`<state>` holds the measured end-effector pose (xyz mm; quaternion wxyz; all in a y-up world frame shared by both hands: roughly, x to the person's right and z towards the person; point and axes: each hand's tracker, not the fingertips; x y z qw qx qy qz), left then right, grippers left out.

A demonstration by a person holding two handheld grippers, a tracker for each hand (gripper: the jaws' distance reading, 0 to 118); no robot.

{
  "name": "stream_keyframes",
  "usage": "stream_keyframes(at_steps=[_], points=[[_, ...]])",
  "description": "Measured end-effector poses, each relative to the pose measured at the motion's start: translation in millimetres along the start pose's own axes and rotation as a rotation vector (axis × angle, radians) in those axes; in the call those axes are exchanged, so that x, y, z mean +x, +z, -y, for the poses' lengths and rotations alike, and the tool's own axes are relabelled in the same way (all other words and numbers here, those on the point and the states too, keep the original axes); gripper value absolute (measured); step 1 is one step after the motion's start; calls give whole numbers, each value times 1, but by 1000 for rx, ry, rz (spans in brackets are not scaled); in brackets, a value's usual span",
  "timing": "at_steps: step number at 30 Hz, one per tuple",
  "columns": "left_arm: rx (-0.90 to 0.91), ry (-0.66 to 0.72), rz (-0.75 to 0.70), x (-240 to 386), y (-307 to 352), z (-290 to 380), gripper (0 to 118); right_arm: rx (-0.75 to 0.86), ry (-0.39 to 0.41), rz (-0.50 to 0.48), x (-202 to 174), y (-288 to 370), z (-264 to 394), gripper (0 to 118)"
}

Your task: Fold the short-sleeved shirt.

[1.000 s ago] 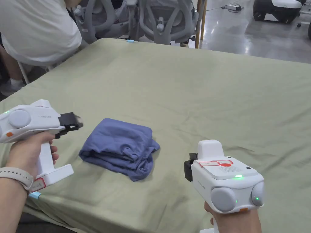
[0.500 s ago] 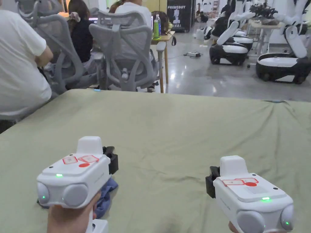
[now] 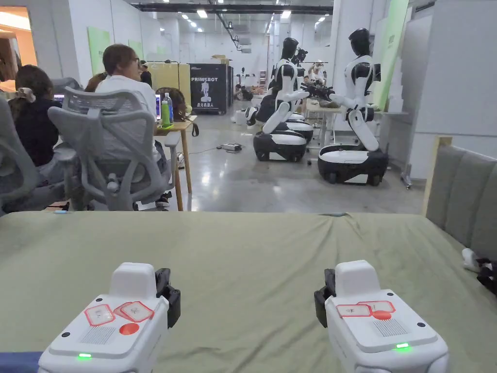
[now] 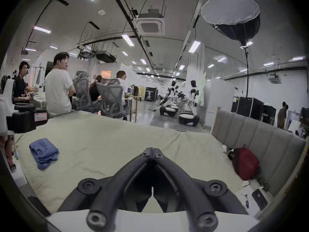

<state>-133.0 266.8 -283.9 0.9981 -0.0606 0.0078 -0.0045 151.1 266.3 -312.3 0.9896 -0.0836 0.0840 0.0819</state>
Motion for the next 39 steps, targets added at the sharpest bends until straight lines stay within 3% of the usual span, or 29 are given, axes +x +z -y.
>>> stream_keyframes(at_steps=[2,3,4,6,7,8,9,11,26,31,33,35,39], points=[[-2,-20,-4,0,-1,-2,4,-5,-28,-6,5,0,3,8],[4,-30,-11,3,2,-4,18,-3,-35,-4,5,0,5,19],[11,-33,-10,2,3,-6,47,-1,-37,-2,5,-1,6,43],[25,-40,-7,0,4,-9,86,-4,-39,-1,5,-3,7,88],[31,-45,-8,3,6,-10,98,-8,-37,-3,4,-3,8,111],[43,-53,-13,3,6,-11,100,-10,-36,-7,3,-5,9,118],[66,-64,-15,3,7,-12,102,-7,-34,-8,2,-4,10,118],[76,-73,-22,4,7,-13,118,16,-28,-2,-2,-3,10,118],[97,-42,-4,-1,15,-11,118,11,-57,-13,-5,0,7,118],[86,-48,-3,0,15,-9,118,-64,-117,-47,-7,-6,6,118],[83,-45,0,-1,16,-7,118,-101,-140,13,-9,-7,6,118],[81,-39,-1,-3,17,-6,118,-72,-112,50,-12,-7,8,118],[72,-33,3,-4,16,-4,118,-111,-114,34,-12,-10,7,118]])
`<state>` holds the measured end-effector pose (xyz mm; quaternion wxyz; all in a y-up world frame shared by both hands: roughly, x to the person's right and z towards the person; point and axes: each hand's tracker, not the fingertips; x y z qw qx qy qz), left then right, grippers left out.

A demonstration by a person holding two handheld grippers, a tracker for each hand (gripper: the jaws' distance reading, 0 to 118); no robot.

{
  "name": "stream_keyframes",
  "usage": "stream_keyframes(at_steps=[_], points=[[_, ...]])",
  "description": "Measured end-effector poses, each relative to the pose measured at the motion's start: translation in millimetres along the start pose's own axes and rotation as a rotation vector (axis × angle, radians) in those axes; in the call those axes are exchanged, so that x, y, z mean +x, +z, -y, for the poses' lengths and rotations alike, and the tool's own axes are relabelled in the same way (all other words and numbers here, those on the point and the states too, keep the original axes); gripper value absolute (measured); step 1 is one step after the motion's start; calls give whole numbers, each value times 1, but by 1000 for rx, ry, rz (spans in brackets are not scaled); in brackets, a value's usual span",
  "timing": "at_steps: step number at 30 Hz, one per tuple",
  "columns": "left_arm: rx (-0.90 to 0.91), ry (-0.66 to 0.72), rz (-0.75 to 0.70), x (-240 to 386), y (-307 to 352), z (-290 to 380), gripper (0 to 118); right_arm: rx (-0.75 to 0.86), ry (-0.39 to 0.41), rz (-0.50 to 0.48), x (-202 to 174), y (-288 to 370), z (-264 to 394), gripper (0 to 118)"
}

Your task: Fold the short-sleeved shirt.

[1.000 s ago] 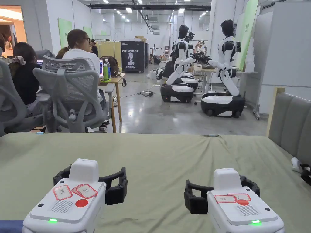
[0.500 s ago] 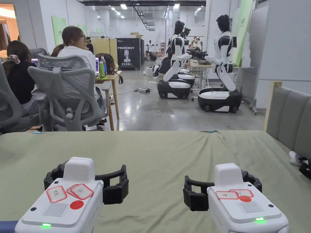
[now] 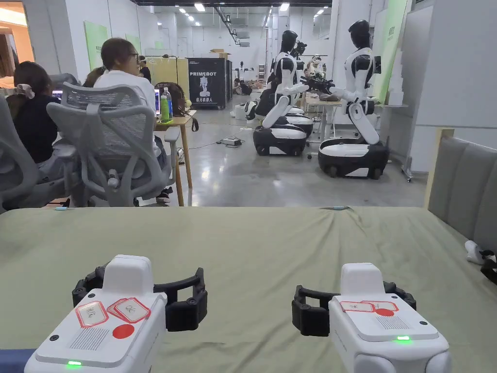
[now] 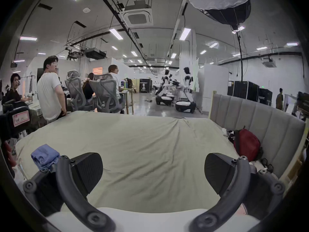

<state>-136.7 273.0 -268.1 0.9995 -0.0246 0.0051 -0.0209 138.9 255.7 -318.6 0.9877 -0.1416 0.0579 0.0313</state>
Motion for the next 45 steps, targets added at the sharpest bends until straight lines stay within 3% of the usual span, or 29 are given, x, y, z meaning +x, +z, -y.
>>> stream_keyframes(at_steps=[13,20,28,45], points=[[-15,1,-8,2,-1,4,118,36,-25,53,1,11,0,118],[-23,0,-6,4,-2,5,118,57,-90,44,7,17,-3,118],[-19,6,-10,5,-2,4,118,63,-61,79,6,17,-2,118],[-10,0,-13,7,-2,1,118,43,-65,59,8,17,-3,118]])
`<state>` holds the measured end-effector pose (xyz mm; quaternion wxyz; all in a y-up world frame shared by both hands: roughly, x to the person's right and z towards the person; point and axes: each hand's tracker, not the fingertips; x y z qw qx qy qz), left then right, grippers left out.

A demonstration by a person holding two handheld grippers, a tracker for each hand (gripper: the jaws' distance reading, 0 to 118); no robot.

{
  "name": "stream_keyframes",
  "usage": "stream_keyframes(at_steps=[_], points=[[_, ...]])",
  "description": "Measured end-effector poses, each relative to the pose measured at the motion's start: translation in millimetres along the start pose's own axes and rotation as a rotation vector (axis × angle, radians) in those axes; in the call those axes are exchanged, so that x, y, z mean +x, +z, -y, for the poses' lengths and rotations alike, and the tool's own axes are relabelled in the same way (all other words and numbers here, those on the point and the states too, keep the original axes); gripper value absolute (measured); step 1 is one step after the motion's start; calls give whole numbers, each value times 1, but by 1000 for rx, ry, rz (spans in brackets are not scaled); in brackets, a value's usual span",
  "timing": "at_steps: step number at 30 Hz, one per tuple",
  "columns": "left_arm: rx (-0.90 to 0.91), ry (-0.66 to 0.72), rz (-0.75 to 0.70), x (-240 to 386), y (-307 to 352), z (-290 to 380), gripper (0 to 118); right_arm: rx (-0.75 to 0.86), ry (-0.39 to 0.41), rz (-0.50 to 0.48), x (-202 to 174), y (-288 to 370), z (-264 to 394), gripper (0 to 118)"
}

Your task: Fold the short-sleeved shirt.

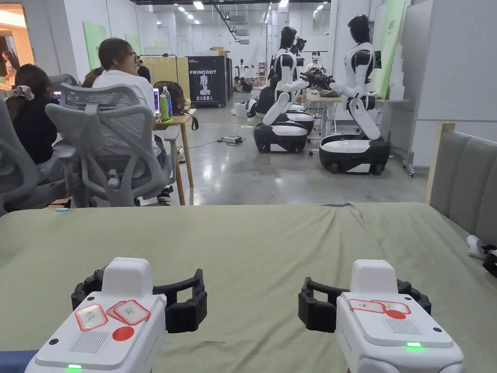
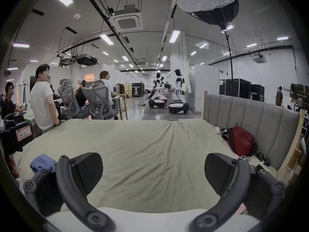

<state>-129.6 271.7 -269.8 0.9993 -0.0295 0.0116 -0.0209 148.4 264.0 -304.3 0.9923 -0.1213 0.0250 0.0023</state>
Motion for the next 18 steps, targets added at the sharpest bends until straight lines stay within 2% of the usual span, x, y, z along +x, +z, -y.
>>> stream_keyframes(at_steps=[13,14,18], points=[[-13,-9,-6,3,-1,2,118,35,20,-29,4,3,-3,118],[-13,-8,-6,3,-1,2,118,8,-4,-55,6,2,-4,118],[-15,-6,-8,3,-1,4,118,37,5,-39,4,3,-3,118]])
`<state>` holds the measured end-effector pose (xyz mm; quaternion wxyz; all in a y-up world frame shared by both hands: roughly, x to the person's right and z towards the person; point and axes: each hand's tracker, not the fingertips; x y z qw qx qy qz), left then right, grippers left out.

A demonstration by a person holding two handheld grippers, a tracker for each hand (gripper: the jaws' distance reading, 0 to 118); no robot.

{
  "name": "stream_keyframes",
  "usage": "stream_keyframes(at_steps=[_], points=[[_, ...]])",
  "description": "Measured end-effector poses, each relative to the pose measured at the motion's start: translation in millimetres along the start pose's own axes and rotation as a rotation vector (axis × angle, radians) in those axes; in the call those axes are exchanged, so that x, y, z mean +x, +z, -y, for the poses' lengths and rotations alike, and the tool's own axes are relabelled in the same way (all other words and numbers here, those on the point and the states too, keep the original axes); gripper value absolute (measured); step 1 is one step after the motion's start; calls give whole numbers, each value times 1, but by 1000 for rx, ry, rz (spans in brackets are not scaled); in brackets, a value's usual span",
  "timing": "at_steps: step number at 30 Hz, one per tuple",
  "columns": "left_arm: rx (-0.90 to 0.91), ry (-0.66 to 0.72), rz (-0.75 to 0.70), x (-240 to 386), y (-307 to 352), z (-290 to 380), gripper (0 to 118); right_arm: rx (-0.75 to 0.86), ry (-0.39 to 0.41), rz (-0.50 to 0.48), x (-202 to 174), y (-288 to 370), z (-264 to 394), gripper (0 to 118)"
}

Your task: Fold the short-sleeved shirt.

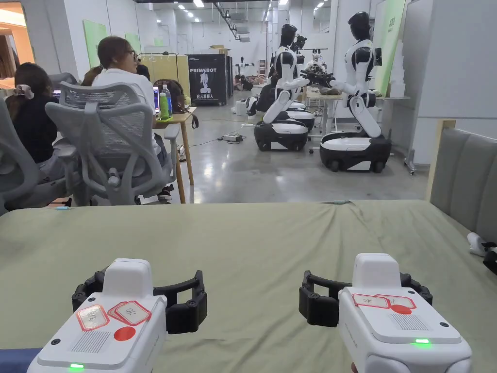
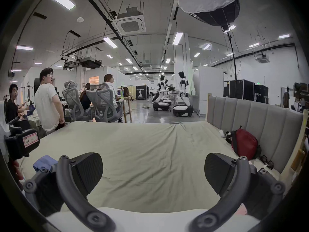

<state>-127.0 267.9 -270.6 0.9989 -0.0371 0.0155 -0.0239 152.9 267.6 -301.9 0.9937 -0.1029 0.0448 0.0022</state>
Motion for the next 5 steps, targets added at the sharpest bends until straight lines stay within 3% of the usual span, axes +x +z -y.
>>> stream_keyframes(at_steps=[3,5], points=[[-4,0,0,0,0,0,118,-8,-30,0,2,0,1,118],[-3,-1,1,1,1,1,118,1,-20,60,0,0,4,118]])
